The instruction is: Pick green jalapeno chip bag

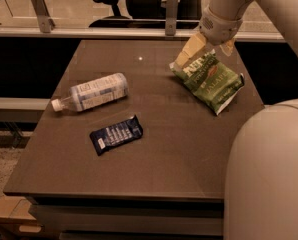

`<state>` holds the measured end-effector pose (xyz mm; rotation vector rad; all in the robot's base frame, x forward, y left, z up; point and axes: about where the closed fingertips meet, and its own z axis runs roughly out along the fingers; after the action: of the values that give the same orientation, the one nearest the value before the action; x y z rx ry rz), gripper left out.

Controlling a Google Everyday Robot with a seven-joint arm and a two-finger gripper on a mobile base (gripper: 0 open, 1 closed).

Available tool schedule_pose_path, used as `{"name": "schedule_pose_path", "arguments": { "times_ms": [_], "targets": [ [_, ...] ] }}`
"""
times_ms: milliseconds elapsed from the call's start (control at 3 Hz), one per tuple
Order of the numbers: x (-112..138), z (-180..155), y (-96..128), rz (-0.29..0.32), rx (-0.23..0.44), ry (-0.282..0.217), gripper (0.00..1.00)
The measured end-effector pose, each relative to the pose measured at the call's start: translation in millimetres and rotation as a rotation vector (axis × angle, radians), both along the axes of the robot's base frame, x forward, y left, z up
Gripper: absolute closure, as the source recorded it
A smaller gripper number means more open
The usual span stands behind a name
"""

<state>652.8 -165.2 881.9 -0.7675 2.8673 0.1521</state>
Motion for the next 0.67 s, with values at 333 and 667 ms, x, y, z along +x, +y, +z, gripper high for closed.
{"name": "schedule_pose_path", "arguments": {
  "times_ms": [333, 667],
  "targets": [
    [0.1, 0.0, 0.0, 0.000, 0.000, 0.000, 0.00],
    [7.6, -3.3, -3.0, -0.018, -0.008, -0.005, 0.00]
  ]
}}
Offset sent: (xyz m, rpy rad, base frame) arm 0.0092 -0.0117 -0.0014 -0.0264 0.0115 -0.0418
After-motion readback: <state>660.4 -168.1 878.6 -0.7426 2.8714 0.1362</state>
